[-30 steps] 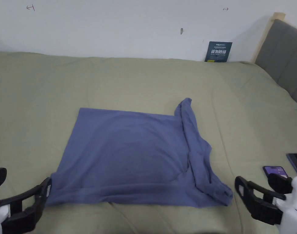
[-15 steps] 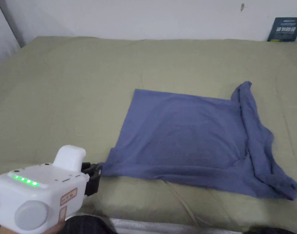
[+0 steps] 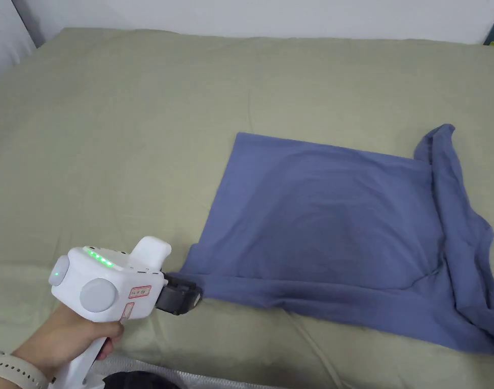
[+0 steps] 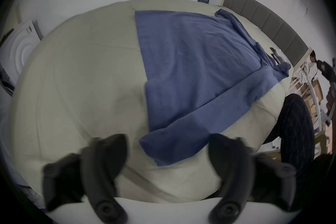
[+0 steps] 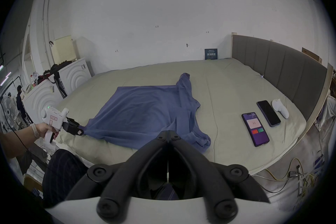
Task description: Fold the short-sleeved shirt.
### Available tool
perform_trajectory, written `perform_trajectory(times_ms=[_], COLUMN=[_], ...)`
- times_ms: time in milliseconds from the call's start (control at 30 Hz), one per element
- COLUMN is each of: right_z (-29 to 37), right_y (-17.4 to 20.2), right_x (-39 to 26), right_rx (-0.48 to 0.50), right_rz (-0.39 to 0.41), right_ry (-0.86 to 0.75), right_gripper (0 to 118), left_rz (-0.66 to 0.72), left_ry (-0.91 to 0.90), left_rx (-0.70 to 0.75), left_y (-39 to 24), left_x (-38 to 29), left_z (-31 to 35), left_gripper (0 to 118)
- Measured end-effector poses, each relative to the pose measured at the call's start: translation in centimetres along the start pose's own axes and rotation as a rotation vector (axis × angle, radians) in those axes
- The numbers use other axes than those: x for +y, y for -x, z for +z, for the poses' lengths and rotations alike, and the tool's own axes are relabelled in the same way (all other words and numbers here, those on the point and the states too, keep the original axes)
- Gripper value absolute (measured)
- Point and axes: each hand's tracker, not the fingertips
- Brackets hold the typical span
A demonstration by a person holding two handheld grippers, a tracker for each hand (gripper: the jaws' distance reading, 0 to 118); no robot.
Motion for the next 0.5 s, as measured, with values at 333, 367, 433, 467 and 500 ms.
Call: perform_trajectory(times_ms=[333,367,433,467,500], right_z=[-2.5,-3.2,-4.9,-6.0,-7.2], right_y=[-0.6,-0.9,-1.6,-2.2,-2.7], right_x=[0.2,0.3,0.5,0.5,0.4], right_rx=[0.006,-0.009,-0.037,-0.051,-0.057], right_rz=[0.020,0.047,0.106,0.139,0.173], right_ry=[0.072,0.105,0.183,0.220,0.271], right_gripper=[1,1,1,2,13], left_rz=[0.226,0.233,0.248,0.257,0.272], left_ry=[0.038,0.029,-0.001,-0.002,-0.008], left_rx=[0.004,0.002,0.009,-0.007,-0.019], left_y=[-3.5,-3.9,-5.0,-5.4,-5.4], left_x=[0.9,1.1,1.2,1.2,1.3], left_z=[1.5,2.4,3.4,3.7,4.1], left_gripper=[9,9,9,9,9])
